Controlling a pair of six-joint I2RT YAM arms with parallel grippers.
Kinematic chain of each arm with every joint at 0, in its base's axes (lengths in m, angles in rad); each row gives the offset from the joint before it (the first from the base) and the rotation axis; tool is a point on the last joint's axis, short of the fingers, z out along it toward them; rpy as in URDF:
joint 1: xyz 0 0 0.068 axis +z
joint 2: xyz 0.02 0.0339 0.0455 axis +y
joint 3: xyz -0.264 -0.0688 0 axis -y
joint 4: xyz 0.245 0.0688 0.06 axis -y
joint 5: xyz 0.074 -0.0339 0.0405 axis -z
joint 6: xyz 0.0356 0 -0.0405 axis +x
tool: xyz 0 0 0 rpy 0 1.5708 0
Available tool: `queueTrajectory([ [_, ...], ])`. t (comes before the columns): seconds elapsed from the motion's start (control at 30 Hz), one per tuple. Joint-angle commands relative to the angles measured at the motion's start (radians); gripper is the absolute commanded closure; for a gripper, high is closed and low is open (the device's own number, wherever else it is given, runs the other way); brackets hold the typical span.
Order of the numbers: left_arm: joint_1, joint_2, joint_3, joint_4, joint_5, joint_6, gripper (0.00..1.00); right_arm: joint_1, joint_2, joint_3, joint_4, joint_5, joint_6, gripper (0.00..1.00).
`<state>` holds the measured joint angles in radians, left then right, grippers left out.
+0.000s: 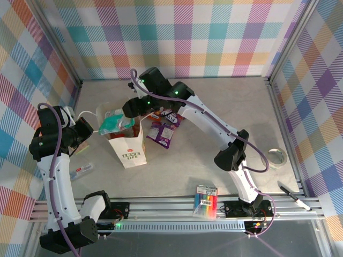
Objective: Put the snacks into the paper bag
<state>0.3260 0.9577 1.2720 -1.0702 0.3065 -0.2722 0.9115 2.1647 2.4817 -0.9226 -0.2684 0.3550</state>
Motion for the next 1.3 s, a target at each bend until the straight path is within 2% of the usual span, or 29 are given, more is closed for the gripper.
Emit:
queueTrajectory([
  [0.0, 0.016, -0.007, -0.003, -0.002, 0.03, 0.004, 0.96, 0.009, -0.054, 0.033, -0.013, 0.042, -0.037, 0.43],
  [0.47, 0.016, -0.007, 0.017, -0.013, 0.036, 0.004, 0.96, 0.007, -0.104, 0.053, -0.052, 0.241, -0.146, 0.31],
  [0.73, 0.017, -0.01, 0.018, -0.018, 0.039, 0.008, 0.96, -0.009, -0.163, 0.034, -0.082, 0.259, -0.169, 0.3],
  [1.27, 0.016, -0.007, 0.024, -0.022, 0.048, 0.016, 0.96, -0.069, -0.428, -0.306, 0.02, 0.299, -0.135, 0.29],
])
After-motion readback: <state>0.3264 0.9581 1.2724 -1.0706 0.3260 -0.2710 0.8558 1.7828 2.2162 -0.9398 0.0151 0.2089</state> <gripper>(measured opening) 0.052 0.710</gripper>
